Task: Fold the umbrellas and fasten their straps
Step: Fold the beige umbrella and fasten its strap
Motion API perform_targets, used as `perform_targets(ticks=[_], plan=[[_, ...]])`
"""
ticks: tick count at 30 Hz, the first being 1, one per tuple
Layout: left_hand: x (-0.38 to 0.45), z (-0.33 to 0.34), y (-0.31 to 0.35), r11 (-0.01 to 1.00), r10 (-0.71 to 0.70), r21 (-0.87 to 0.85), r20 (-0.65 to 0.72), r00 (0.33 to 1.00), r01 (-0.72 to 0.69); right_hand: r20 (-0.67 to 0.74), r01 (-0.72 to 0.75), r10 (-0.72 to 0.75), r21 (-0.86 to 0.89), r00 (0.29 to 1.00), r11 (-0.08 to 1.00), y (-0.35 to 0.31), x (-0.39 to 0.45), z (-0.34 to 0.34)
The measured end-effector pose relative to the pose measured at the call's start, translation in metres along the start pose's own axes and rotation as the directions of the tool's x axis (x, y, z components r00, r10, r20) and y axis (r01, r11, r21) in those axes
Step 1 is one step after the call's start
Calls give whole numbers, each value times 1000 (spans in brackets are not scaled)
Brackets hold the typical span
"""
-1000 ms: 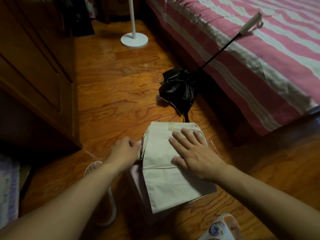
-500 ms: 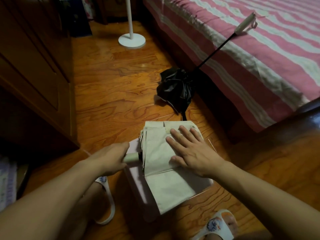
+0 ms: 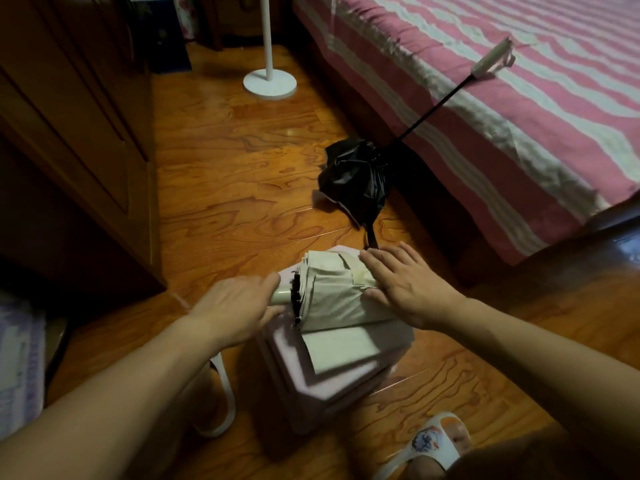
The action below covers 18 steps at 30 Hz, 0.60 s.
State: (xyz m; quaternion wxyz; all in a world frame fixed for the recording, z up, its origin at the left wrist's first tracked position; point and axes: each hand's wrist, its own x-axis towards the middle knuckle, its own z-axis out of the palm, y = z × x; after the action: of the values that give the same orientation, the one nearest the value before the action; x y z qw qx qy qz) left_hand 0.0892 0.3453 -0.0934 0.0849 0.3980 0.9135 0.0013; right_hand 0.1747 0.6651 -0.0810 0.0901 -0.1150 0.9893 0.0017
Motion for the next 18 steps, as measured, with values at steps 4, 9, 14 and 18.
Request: perform_targets(ticks=[4,9,14,18], plan=[[-8,13,-5,992,-54,-106,149,987,70,16,-18,17,22,1000,1000,-6,-3,0],[4,6,24,977,-150,-156,-7,989,147,29,-74,71,114,997,991,-13,0,15],[21,-8,66,957,131,-240,-152,980,-165,31,-142,139,311,990,940,-4,8,9],[37,15,61,964,117,-231,-65,991,-128,-66,-336,458,589,887,735,21,-16,-5]])
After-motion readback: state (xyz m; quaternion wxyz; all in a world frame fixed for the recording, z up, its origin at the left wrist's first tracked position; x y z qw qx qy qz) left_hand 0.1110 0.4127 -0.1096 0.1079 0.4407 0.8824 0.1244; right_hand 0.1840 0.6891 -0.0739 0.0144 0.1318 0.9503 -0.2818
